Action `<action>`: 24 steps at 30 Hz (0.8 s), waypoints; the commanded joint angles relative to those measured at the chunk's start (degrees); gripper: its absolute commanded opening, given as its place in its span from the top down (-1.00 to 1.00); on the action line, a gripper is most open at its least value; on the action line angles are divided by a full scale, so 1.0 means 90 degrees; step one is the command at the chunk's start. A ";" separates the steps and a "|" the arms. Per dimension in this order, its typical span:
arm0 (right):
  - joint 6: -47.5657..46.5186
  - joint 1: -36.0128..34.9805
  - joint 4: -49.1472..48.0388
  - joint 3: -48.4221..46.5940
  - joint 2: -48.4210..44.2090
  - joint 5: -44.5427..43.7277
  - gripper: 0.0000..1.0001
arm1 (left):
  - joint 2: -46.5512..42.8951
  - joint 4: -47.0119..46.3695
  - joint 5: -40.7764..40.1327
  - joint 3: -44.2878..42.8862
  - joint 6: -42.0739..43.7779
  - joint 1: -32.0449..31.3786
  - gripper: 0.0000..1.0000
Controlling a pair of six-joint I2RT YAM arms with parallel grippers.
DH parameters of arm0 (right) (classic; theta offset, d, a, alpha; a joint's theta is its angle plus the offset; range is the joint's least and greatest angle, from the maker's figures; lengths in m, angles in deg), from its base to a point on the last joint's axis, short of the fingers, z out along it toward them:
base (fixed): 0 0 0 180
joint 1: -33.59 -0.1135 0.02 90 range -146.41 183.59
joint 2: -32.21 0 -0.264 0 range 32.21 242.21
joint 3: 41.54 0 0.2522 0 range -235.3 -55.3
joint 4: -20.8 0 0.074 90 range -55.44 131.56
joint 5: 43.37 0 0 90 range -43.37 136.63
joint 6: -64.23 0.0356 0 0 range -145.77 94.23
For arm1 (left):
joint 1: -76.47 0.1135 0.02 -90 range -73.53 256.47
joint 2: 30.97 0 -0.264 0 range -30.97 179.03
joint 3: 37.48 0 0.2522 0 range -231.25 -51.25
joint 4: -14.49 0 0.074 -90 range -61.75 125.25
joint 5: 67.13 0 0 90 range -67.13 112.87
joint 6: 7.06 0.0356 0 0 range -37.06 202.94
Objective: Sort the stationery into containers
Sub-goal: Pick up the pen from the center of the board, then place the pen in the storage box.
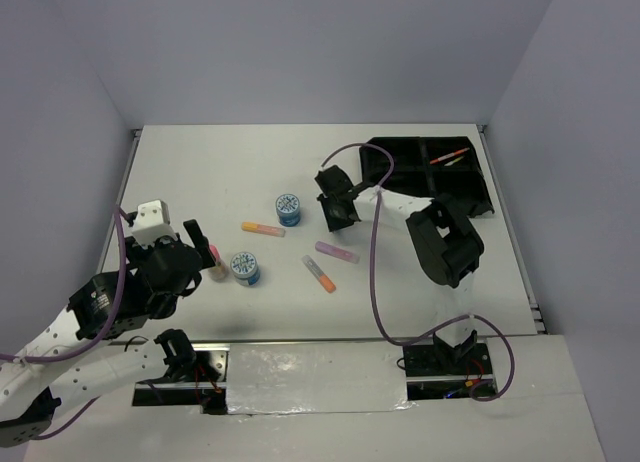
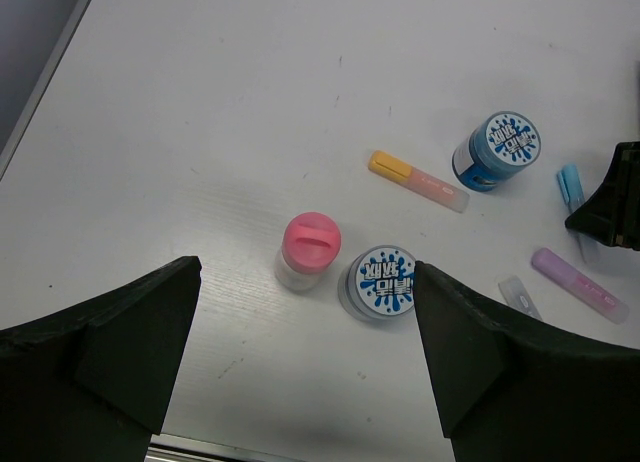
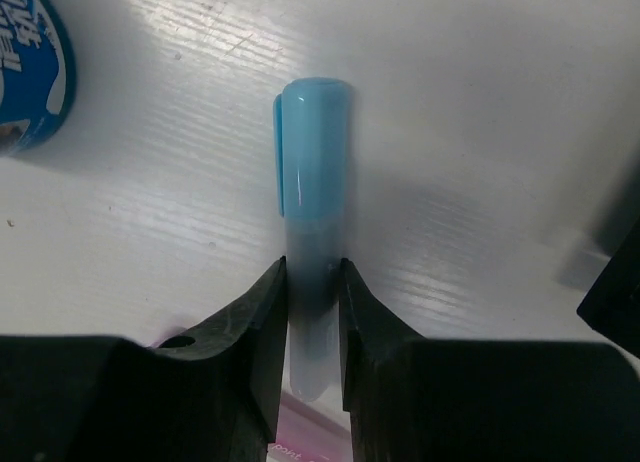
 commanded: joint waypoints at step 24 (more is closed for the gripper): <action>0.1274 0.2360 0.0040 -0.3284 0.0247 -0.1254 1.00 | -0.0192 -0.0195 0.0033 -0.0033 0.0114 0.0031 -0.99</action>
